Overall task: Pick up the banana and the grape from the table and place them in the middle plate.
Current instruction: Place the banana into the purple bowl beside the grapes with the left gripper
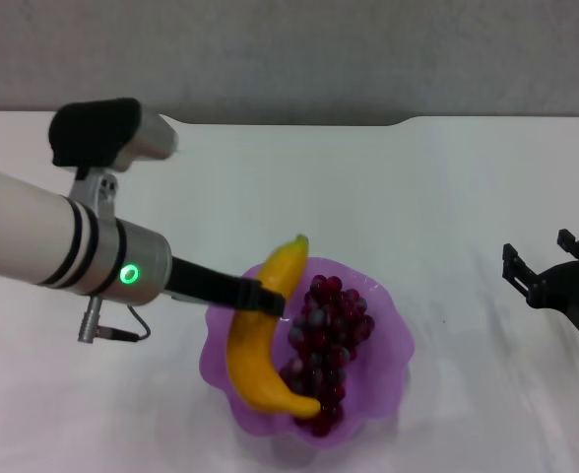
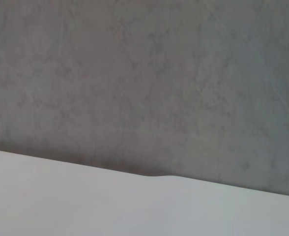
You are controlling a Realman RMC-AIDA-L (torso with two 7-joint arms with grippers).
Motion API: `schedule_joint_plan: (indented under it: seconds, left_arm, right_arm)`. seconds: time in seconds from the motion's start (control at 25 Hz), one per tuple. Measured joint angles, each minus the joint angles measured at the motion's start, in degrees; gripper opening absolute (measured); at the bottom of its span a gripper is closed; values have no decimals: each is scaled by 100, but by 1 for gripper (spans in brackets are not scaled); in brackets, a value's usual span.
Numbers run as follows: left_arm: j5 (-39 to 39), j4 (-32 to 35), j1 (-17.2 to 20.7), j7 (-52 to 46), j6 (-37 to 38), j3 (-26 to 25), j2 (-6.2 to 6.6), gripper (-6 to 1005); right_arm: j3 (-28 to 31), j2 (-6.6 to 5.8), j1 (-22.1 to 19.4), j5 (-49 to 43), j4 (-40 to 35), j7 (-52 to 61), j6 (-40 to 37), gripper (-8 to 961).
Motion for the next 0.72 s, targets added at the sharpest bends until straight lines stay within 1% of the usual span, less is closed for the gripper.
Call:
schedule_joint_plan:
  seconds: [0.2,0.4,0.6,0.72]
  left_arm:
    - [-130,419,38,269,567,-145,3,487]
    - [-88,717,93,316,1152,11,-5,487]
    - [-117,1018,90,273,1305,198,-12,488]
    - [-134,1043,101,245,1362,222,-17,489]
  right_arm:
    - [-15,0,0,-7,14,0,0,792]
    - [-16,0,0,-9,17,0,-1,792]
    - [-16,-2,0,-9,25,0,-1,792]
    - [-16,-6,0,-9,28,0,-1,792]
